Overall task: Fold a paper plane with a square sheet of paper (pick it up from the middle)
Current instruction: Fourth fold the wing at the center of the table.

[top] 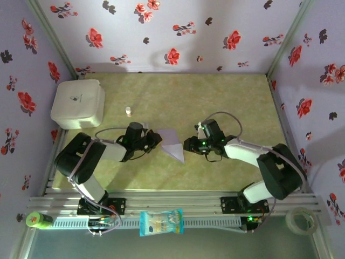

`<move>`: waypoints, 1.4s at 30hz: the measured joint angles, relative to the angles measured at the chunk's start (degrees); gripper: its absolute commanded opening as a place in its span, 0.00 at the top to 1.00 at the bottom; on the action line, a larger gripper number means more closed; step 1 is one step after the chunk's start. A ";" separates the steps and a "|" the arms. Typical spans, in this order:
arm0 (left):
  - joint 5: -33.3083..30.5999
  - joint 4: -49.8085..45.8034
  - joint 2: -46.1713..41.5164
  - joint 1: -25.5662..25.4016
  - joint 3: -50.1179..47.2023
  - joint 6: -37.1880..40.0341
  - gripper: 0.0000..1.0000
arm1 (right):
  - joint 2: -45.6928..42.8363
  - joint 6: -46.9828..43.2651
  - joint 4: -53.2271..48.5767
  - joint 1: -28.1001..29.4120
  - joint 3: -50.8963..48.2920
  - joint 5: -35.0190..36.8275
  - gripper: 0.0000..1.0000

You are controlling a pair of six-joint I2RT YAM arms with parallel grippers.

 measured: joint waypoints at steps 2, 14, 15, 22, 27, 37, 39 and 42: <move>-1.90 -0.87 -1.57 -0.74 0.02 -0.20 1.00 | -3.39 -2.08 -2.32 0.39 -0.02 4.15 0.57; -12.50 -7.23 -7.15 -6.84 0.07 -3.04 0.97 | -12.37 -24.57 10.38 24.98 -12.15 31.23 0.55; -12.94 -7.58 -7.43 -6.91 0.09 -3.13 0.96 | -10.78 -26.43 11.82 26.36 -12.13 32.89 0.55; -13.73 -8.87 -7.65 -6.91 0.22 -3.15 0.94 | -0.59 -34.93 19.26 32.15 -11.08 42.25 0.54; -13.70 -9.29 -7.65 -6.91 0.28 -3.15 0.94 | 4.09 -37.42 22.58 32.26 -9.57 46.16 0.56; -13.66 -9.64 -7.65 -6.91 0.96 -3.15 0.94 | 8.15 -38.45 24.98 32.26 -8.33 50.21 0.64; -13.64 -9.64 -7.65 -6.91 1.03 -3.15 0.94 | 8.68 -38.42 25.42 32.26 -8.15 50.36 0.67; -13.62 -9.66 -7.65 -6.91 1.09 -3.15 0.94 | 8.98 -38.45 25.66 32.26 -8.09 50.40 0.72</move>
